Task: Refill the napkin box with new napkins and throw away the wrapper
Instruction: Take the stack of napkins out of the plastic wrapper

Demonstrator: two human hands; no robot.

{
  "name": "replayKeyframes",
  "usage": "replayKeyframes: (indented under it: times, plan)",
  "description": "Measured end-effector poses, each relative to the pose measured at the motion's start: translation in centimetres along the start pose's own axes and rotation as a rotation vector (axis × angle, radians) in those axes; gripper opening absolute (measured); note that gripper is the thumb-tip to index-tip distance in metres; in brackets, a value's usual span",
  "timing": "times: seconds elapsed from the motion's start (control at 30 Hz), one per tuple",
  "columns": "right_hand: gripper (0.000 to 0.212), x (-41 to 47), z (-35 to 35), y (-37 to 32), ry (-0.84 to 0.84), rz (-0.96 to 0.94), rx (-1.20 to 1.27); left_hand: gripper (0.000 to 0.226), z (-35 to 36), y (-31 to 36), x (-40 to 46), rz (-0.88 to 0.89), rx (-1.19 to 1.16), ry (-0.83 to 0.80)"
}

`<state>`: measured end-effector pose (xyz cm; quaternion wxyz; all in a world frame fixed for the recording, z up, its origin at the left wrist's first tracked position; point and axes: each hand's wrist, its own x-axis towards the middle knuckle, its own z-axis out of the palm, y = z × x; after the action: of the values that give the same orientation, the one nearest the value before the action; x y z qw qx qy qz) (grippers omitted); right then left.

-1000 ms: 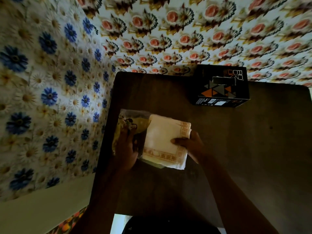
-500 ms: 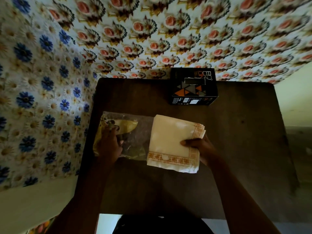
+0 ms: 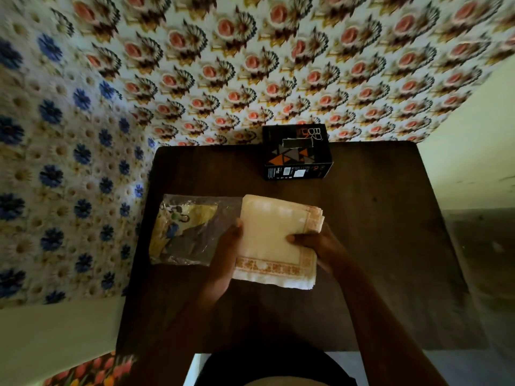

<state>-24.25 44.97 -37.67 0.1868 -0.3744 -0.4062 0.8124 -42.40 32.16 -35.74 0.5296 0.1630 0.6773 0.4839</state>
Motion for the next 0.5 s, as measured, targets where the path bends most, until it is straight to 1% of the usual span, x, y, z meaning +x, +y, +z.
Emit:
replayKeyframes:
  times: [0.1, 0.13, 0.23, 0.3, 0.43, 0.5]
  plan:
    - [0.045, -0.9, 0.5, 0.4, 0.027, -0.014, -0.084, 0.046, 0.3, -1.1, -0.1, 0.016, 0.024, 0.032]
    - [0.046, -1.1, 0.7, 0.6, 0.067, -0.011, -0.089, 0.044, 0.4, -1.5, -0.3, 0.022, 0.037, 0.042]
    - [0.054, -1.2, 1.2, 1.5, 0.275, -0.017, -0.099, 0.033, 1.1, -2.2, -0.4, 0.094, 0.069, 0.06]
    - [0.053, -1.3, 0.8, 2.4, 0.339, -0.035, -0.091, 0.035, 1.2, -2.9, 0.1, 0.12, 0.092, 0.055]
    - [0.034, -2.0, 0.1, 3.5, 0.235, 0.014, 0.004, 0.042, 1.8, -4.1, 0.4, 0.122, 0.137, 0.004]
    - [0.033, -2.0, -0.6, 4.2, 0.242, 0.042, -0.017, 0.041, 2.4, -4.7, 0.4, 0.111, 0.164, -0.01]
